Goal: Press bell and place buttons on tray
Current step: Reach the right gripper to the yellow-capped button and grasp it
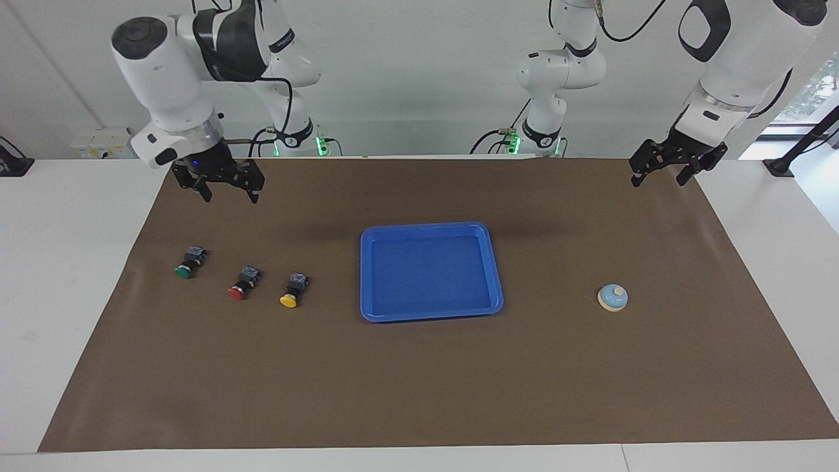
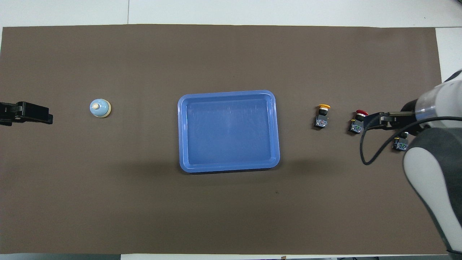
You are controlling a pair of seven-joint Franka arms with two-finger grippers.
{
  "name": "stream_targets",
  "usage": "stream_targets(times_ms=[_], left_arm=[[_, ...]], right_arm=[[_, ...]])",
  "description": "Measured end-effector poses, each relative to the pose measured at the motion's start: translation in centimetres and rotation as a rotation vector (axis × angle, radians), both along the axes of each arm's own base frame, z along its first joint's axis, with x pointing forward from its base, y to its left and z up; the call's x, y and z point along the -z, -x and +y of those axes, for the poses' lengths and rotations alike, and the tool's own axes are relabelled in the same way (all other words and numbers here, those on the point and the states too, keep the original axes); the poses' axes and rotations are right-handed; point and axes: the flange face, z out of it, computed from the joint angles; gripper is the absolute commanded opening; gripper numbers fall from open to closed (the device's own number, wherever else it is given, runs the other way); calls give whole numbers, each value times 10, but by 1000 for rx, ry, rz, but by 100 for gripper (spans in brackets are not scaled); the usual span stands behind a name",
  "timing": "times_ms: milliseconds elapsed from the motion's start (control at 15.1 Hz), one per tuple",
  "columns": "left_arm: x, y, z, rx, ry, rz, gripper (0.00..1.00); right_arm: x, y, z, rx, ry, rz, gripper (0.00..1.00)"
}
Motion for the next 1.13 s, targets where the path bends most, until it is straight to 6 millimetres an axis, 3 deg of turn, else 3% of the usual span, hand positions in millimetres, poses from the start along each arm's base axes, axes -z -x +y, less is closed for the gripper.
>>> stream_targets(times_ms=[398, 597, 1128], left_arm=[[0, 0, 0, 0, 0, 0, 100], [0, 0, 0, 0, 0, 0, 100], [0, 0, 0, 0, 0, 0, 100]], right_arm=[[100, -40, 51, 99, -9, -69, 100], [143, -42, 56, 107, -21, -119, 100], [195, -42, 55, 127, -15, -92, 100]])
